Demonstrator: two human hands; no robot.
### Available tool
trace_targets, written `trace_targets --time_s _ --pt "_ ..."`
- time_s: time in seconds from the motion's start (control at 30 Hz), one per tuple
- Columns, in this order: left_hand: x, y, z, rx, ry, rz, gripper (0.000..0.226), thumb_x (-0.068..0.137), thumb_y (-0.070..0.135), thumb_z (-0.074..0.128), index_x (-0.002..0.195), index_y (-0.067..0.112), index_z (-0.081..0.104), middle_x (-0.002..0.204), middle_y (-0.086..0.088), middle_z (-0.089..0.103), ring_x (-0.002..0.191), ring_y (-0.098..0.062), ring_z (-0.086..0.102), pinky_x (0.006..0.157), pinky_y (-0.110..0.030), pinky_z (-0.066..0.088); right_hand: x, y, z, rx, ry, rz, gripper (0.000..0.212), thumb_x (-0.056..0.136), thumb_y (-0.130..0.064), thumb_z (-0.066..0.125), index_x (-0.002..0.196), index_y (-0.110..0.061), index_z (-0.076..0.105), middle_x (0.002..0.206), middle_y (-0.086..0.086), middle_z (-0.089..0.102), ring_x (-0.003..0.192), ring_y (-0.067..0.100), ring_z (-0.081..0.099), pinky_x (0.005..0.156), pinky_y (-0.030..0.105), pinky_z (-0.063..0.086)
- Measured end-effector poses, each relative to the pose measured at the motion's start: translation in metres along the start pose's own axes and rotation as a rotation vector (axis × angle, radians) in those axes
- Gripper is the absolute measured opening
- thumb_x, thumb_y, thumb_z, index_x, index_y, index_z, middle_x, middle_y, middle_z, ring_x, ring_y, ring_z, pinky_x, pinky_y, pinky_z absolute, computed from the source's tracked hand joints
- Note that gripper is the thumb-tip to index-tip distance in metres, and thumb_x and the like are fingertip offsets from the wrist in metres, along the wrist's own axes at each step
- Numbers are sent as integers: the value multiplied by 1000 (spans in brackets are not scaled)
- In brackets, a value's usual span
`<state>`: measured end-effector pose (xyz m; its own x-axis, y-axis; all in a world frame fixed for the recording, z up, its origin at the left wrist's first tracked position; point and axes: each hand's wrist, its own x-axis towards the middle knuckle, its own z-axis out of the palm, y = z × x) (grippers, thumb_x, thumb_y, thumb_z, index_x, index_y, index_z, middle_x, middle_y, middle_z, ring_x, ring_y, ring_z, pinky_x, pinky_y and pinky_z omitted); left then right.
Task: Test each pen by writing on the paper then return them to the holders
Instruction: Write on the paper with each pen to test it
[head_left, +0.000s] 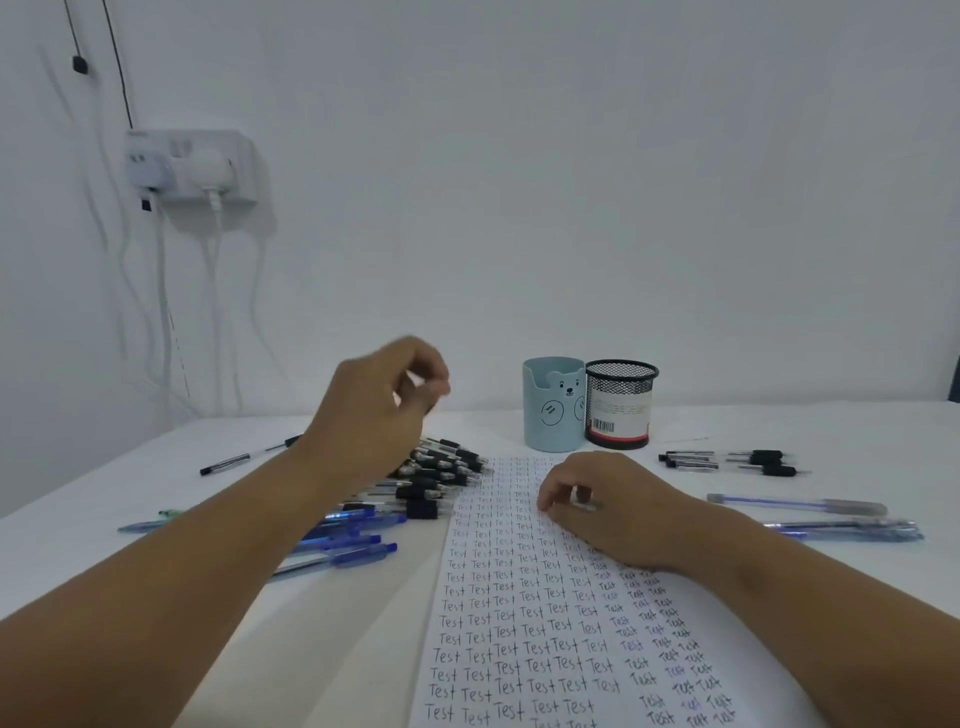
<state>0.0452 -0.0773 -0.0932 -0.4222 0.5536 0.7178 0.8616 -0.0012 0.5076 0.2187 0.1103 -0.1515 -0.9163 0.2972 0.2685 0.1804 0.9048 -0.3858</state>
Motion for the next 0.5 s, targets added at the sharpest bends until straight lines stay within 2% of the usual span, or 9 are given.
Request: trace_targets --time_s 0.07,0.13,0.2,0.27,0.3,0.37,0.43,0.5 --pt "8 16 5 -234 141 -77 17 97 6 63 96 23 62 93 2 70 65 -14 63 63 -22 52 -1 -1 -1 51 56 8 11 96 -28 64 101 -35 71 96 -17 65 89 1 58 79 19 50" --pt "12 28 15 -490 203 -187 19 101 3 55 101 21 61 98 -4 67 64 -15 63 62 -24 52 0 -5 -3 241 203 65 12 98 -32 60 105 -35 70 95 -15 66 85 1 59 76 20 48" --pt "12 34 29 -708 220 -329 18 103 1 52 102 15 63 97 -6 65 65 -15 65 64 -22 54 4 -7 -12 671 322 228 21 102 -33 54 112 -26 70 94 -5 71 81 11 61 77 28 50" --pt "9 34 42 -887 218 -484 15 103 0 50 103 9 63 98 -8 64 72 -17 68 69 -22 58 7 -7 -19 1098 330 322 28 105 -32 48 117 -16 67 89 6 72 71 20 60 72 35 50" --pt "6 31 49 -934 196 -545 15 103 -1 50 104 7 62 100 -9 64 77 -19 71 72 -23 60 6 -5 -21 1221 320 331 29 106 -30 46 118 -12 65 87 10 70 67 22 59 69 35 50" --pt "-2 24 59 -908 111 -609 17 101 -4 51 107 6 63 106 -11 66 85 -23 75 78 -27 62 4 0 -24 1355 320 333 30 107 -23 44 118 -4 64 86 13 68 64 21 59 67 34 52" --pt "-12 15 66 -735 13 -599 23 98 -8 55 108 9 67 108 -11 70 86 -23 77 81 -30 62 4 5 -27 1478 331 332 32 106 -23 45 112 0 66 85 13 68 65 20 62 66 32 54" --pt "-19 10 69 -544 -60 -553 28 96 -7 57 105 16 70 102 -9 75 78 -16 76 70 -25 59 4 5 -30 1582 297 333 33 104 -29 48 108 -2 68 83 11 69 65 20 64 63 29 56"
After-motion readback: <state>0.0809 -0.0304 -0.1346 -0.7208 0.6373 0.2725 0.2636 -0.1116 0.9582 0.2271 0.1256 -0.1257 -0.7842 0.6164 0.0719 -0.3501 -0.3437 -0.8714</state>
